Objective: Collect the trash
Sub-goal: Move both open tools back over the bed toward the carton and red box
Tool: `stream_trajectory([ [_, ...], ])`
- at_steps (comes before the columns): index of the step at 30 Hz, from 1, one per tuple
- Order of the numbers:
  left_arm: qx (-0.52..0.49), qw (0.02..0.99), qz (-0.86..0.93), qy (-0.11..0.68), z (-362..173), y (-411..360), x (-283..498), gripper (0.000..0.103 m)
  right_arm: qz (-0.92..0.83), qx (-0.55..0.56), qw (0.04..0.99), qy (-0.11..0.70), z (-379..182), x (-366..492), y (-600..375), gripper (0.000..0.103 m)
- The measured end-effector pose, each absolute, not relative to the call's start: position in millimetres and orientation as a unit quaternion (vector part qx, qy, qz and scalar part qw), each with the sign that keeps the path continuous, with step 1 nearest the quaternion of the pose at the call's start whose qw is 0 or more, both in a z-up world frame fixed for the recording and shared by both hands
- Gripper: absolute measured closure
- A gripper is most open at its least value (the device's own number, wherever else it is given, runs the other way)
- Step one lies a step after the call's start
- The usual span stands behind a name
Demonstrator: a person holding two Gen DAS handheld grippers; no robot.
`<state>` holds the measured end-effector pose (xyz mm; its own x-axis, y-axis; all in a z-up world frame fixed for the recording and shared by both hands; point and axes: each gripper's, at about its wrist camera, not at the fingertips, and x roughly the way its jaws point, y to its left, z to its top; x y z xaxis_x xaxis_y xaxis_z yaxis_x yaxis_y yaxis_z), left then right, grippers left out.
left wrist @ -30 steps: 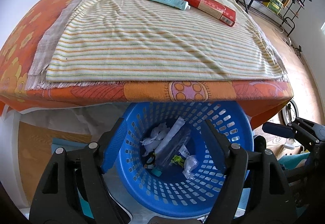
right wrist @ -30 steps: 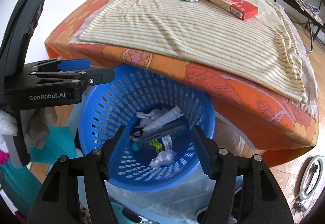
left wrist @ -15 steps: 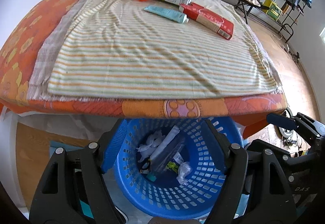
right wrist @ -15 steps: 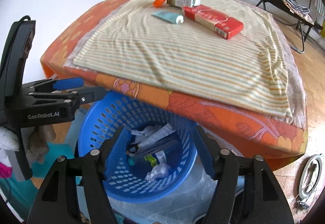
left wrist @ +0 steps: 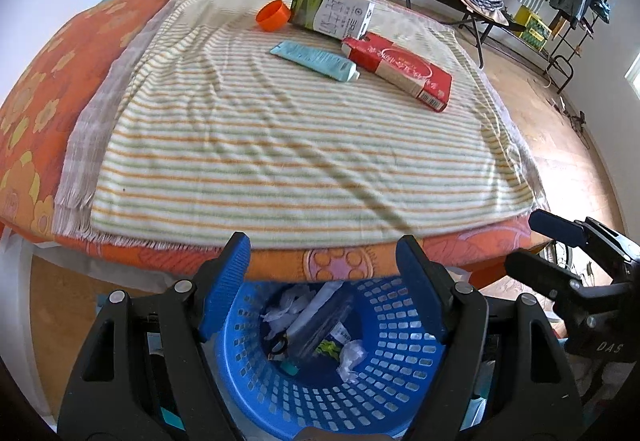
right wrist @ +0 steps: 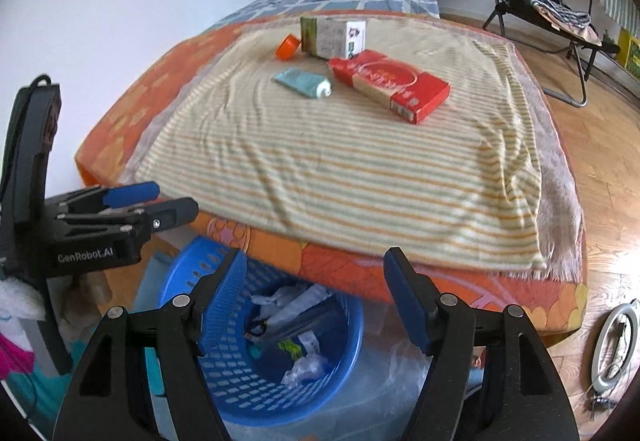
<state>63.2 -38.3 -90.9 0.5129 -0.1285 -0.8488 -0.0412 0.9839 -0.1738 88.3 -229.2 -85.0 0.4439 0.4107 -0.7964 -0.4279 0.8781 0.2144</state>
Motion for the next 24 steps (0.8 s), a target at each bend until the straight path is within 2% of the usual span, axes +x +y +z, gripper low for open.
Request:
stream_trajectory([
  [8,-0.073,0.874,-0.027,0.479,-75.1,-40.7,88.4,0.025,0.246,0.003,0.856,0.454,-73.4,115.8,-238.0,0.032],
  [11,-0.071,0.879,-0.026,0.471,-68.4,-39.3,98.8,0.025,0.241,-0.002,0.861,0.447,-68.3,128.9,-240.5,0.024],
  [24,-0.078,0.884,-0.021,0.461,-61.8,-27.2,141.9,0.025,0.232,-0.015,0.873,0.429,-53.5,181.9,-246.8,0.023],
])
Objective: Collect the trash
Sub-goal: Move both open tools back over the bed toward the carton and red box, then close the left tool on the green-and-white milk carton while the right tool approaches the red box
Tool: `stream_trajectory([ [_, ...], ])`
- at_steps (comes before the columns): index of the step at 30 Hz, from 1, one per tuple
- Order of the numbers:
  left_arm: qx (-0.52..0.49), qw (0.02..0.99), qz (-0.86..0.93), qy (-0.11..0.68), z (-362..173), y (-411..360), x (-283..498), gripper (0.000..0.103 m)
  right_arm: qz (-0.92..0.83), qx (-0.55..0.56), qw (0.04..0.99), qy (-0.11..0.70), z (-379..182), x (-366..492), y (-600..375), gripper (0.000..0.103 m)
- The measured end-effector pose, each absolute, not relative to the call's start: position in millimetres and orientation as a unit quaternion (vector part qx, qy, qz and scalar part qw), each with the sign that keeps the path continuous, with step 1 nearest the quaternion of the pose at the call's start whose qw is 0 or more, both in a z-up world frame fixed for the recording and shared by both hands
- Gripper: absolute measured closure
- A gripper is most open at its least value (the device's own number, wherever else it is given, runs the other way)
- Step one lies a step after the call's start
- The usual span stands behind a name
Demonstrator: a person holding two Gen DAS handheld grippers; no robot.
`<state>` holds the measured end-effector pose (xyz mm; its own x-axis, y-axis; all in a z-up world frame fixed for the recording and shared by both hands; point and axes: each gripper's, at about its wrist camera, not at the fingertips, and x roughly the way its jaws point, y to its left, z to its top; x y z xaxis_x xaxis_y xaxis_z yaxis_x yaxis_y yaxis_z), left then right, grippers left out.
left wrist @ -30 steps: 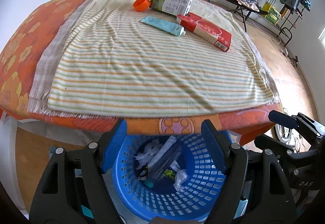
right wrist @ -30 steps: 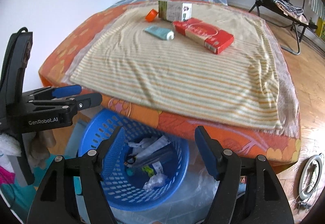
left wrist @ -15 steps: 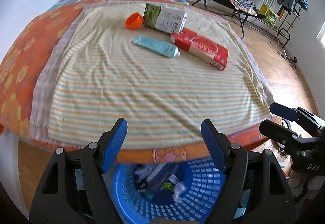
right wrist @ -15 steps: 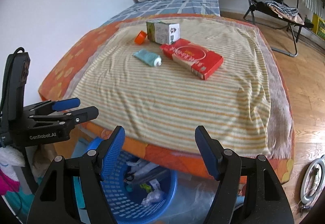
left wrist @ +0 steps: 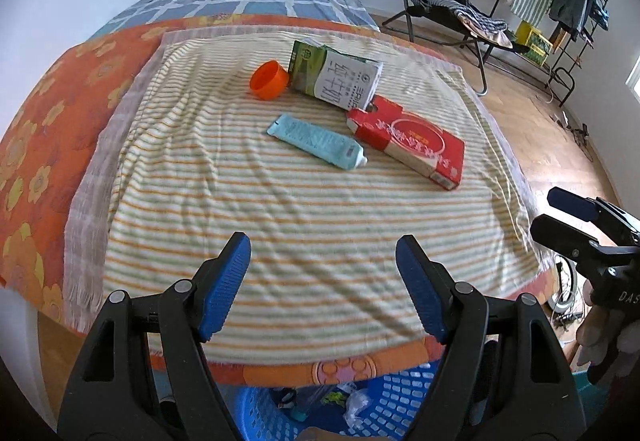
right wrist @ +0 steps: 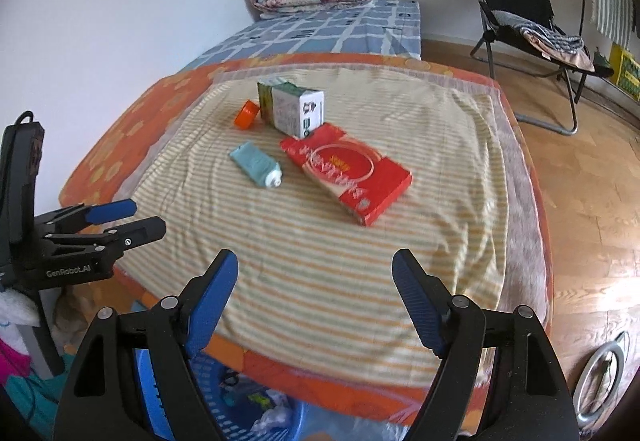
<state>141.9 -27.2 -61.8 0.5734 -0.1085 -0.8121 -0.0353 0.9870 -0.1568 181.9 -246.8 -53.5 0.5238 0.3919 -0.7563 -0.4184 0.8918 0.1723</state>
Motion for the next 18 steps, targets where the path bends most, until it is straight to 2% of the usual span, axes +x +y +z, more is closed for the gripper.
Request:
stream_trajectory([
  [12,-0.101,0.883,-0.015,0.459,-63.0,-19.8,170.4,0.025,0.242,-0.038,0.865,0.438,-60.1,214.9,-243.4,0.023],
  [18,-0.107,0.874,-0.014,0.475,-78.1,-24.9,192.0,0.025,0.245,-0.008,0.855,0.456,-64.0,240.7,-252.0,0.023],
])
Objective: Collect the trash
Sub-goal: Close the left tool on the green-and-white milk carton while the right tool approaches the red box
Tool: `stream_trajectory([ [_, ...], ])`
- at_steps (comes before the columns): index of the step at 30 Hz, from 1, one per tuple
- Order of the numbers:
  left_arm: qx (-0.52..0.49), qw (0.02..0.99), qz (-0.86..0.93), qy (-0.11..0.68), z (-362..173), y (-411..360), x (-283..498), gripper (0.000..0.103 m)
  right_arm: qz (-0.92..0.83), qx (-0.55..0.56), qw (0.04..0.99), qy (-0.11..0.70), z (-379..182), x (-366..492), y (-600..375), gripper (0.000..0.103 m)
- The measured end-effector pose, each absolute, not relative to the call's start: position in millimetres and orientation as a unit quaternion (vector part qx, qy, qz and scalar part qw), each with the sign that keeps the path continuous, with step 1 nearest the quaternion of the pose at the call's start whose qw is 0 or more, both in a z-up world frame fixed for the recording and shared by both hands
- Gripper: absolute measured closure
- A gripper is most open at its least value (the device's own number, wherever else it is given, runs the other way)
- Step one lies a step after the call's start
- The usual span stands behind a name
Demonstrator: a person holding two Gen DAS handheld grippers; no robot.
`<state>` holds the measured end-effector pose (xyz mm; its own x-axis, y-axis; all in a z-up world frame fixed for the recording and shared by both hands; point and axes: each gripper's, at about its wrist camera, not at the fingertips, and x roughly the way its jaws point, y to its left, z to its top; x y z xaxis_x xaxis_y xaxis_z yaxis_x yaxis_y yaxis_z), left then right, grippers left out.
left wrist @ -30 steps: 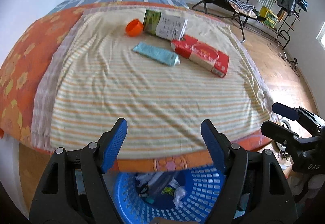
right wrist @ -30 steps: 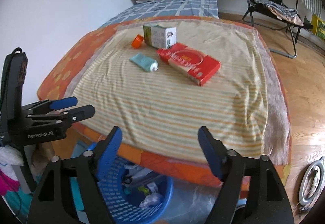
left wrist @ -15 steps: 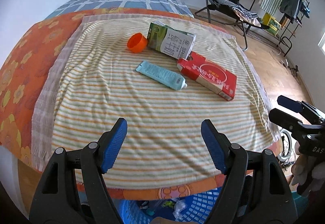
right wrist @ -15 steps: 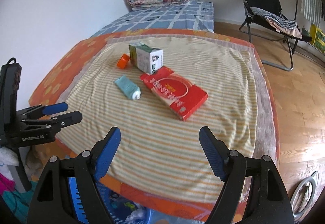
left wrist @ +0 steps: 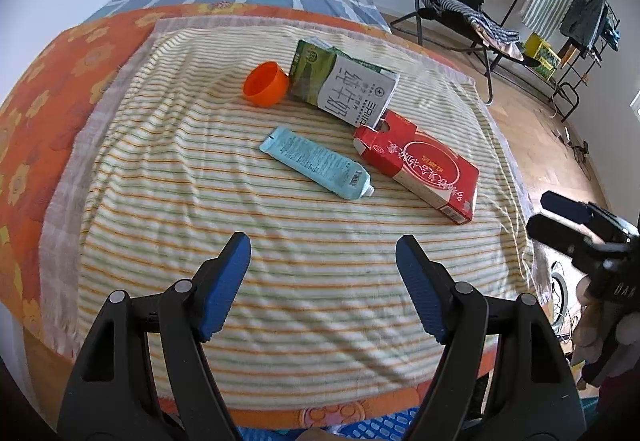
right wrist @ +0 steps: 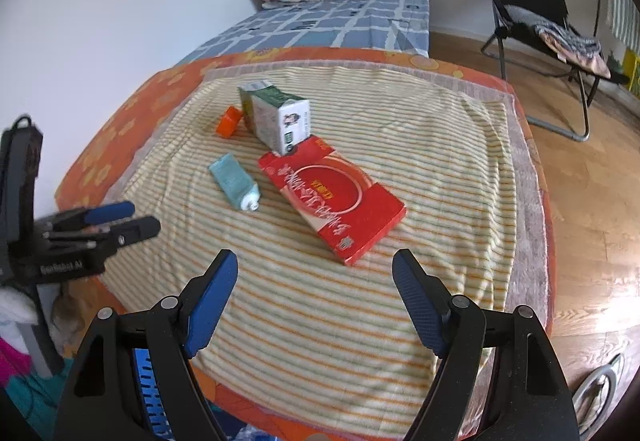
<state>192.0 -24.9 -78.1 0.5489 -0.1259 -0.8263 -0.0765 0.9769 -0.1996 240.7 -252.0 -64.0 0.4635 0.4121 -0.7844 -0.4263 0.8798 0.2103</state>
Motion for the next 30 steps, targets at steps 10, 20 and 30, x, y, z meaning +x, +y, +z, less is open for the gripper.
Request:
stream_trajectory([
  [10,-0.118,0.869,0.005,0.481,-90.1,-19.9,224.6,0.025,0.238,0.022,0.846,0.477,-78.0,276.4,-261.5,0.023],
  [20,-0.138,0.868,0.015,0.477,-77.5,-9.2,260.4,0.025,0.239,0.041,0.838,0.488,-94.7,304.4,-269.4,0.023],
  [30,-0.161,0.876,0.031,0.454,-47.4,-17.7,325.2,0.025,0.253,0.049,0.835,0.486,-102.3,324.5,-265.5,0.023],
])
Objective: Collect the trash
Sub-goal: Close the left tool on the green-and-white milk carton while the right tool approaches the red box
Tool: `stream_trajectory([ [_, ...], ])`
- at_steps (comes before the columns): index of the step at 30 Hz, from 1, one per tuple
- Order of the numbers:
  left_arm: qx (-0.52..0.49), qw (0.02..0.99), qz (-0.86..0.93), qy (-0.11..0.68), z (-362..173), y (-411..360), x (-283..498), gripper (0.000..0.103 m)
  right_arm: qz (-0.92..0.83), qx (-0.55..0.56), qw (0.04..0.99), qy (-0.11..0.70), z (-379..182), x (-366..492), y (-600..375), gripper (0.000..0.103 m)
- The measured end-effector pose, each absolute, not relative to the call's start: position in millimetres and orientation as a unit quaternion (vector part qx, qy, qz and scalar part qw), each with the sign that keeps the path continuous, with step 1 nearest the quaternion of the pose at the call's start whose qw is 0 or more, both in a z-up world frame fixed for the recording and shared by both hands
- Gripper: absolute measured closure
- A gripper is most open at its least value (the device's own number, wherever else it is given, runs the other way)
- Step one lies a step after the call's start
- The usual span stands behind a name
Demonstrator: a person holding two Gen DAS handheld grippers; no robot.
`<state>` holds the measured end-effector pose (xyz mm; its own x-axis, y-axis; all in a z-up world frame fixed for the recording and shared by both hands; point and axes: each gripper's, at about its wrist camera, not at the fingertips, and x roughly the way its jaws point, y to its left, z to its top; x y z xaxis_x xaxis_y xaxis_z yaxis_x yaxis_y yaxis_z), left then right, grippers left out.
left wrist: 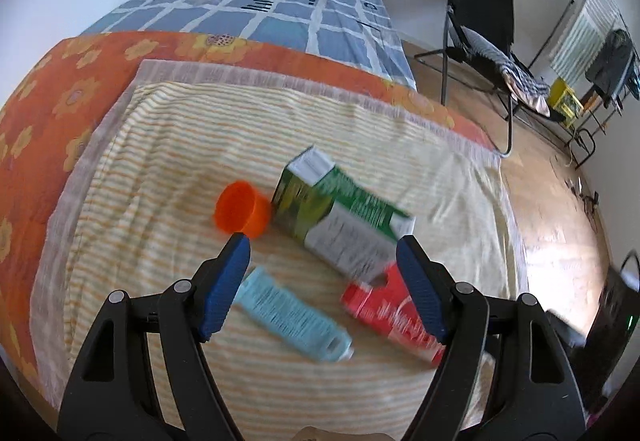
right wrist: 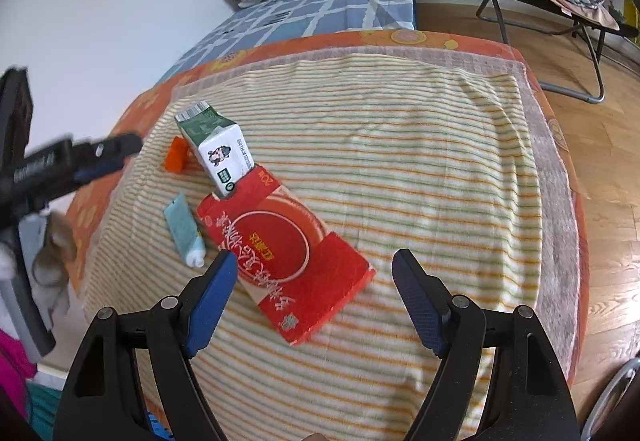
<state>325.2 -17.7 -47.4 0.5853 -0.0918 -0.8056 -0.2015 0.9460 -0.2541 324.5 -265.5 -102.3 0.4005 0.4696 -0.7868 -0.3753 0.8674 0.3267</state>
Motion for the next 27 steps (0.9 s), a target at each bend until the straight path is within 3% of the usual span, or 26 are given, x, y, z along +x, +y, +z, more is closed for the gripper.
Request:
stream_trajectory([
  [27,-0.171,0.853,0.112,0.48,-85.3,-39.8,394.6,0.024,0.243,0.106,0.816,0.514,-127.8,349.7,-286.2,0.023],
])
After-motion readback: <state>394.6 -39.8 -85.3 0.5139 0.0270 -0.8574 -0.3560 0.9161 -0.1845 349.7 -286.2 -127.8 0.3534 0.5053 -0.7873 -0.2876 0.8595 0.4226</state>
